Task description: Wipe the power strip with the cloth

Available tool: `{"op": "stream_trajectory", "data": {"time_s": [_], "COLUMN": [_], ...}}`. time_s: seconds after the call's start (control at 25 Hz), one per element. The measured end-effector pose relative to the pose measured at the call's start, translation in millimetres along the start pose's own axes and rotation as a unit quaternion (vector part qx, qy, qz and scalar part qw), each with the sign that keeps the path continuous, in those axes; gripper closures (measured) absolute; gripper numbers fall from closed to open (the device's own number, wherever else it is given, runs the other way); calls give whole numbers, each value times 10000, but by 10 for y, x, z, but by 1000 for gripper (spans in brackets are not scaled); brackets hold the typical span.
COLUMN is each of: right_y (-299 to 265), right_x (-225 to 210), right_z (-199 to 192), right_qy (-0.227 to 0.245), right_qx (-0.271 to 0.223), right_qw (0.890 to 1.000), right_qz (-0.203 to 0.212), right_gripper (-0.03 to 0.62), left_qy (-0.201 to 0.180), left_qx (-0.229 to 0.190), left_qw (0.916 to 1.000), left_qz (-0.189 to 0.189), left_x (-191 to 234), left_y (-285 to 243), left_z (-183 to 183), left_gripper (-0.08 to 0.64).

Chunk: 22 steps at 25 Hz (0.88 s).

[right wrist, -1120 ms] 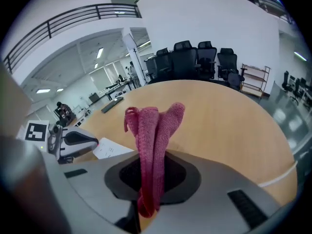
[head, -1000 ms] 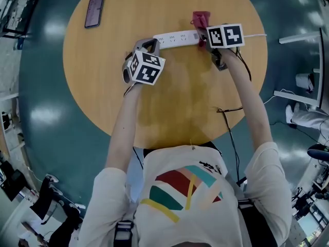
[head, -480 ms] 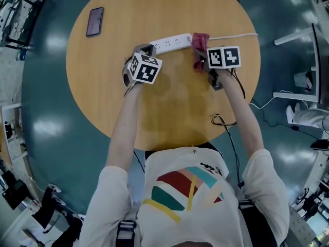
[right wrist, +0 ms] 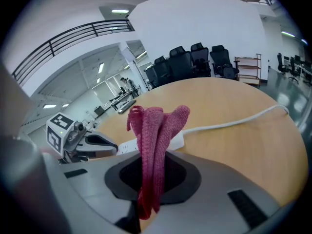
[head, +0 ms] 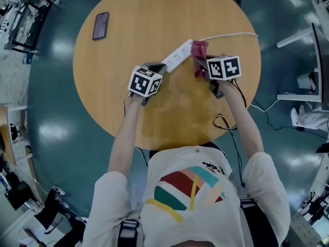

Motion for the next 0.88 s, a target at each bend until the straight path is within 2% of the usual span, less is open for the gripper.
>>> {"op": "stream_trajectory", "data": {"time_s": [0.04,0.2,0.32,0.4,0.52,0.6,0.76,0.88], "right_y": [13,11,-88,-205,-428,-600,-843,-930], "right_x": [72,439,779,991,1212,1268,1261,1268], "right_z": [-8,-17,14,64,132,165,141,99], "right_qy": [146,883,1315,1234,754,780,1359,1480], "right_qx": [12,149,277,330,483,642,988,1057], "right_qw": [9999,9951,9885,9873,9872,9872,9833,9817], "right_qz": [84,427,697,949,1318,1231,697,572], "right_gripper": [552,552,552,552,552,552,553,553], "left_qy": [-28,-180,-236,-196,-96,-80,64,169], "left_qx": [-102,-533,-562,-562,-542,-488,-425,-389], "left_qw": [9999,9951,9913,9894,9877,9873,9872,9870], "left_qz": [55,809,1168,1327,1465,1508,1536,1553], "left_x": [-64,-3,128,184,201,206,189,186], "left_y": [50,298,468,547,588,596,643,673], "left_z": [-60,-233,-302,-320,-374,-445,-627,-739], "left_gripper": [519,519,518,519,519,518,519,518]}}
Point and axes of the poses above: the fingertips, and each gripper's own axes: y backward along the fingers, x to its left, z out of its top, the point moved 4 cm from there along y, backward along the fingers, and after that the axes turned 2 degrees about -y, right-handed, at the moved point
